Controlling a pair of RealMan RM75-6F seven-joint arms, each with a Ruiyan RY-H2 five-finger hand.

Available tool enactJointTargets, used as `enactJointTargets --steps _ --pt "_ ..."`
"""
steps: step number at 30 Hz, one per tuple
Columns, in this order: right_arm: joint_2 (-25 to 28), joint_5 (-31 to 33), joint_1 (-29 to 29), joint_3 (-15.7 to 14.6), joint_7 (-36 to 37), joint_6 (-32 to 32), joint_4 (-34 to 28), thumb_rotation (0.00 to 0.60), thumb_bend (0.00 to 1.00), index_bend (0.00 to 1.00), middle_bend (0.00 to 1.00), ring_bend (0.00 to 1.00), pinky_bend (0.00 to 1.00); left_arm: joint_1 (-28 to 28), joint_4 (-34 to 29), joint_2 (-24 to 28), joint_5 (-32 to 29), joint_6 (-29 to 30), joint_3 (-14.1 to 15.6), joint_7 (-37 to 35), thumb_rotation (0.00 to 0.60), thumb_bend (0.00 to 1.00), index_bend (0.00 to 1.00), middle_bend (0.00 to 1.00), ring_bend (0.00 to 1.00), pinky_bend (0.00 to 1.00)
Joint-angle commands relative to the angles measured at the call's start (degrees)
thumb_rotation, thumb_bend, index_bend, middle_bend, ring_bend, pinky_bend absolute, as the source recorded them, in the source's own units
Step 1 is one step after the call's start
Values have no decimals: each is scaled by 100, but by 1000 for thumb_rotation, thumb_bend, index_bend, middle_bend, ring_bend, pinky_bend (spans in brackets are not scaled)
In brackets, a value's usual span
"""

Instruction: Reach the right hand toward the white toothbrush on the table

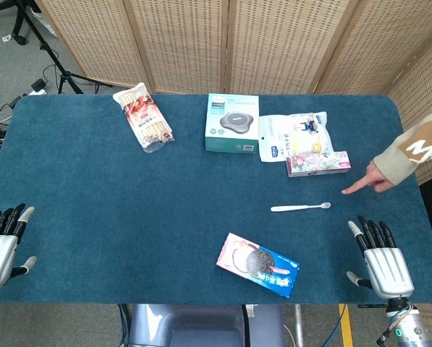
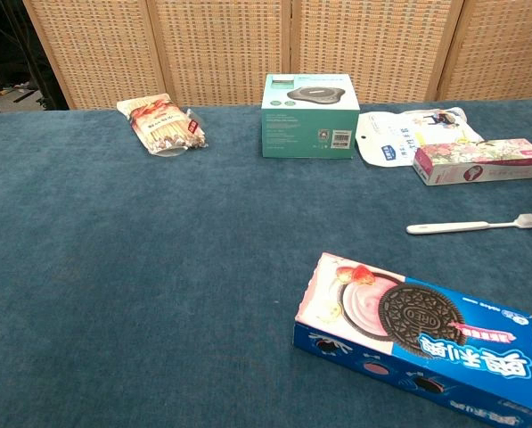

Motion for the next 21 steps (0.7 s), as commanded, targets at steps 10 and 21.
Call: enactJointTargets --steps 10,21 --pt "4 -12 -5 0 16 18 -1 600 0 0 0 0 0 -4 -4 -5 4 -13 9 22 600 230 0 0 0 0" --pt "-13 -16 11 11 -8 10 -11 600 0 0 0 0 0 9 44 -49 53 70 -28 -50 600 250 0 0 0 0"
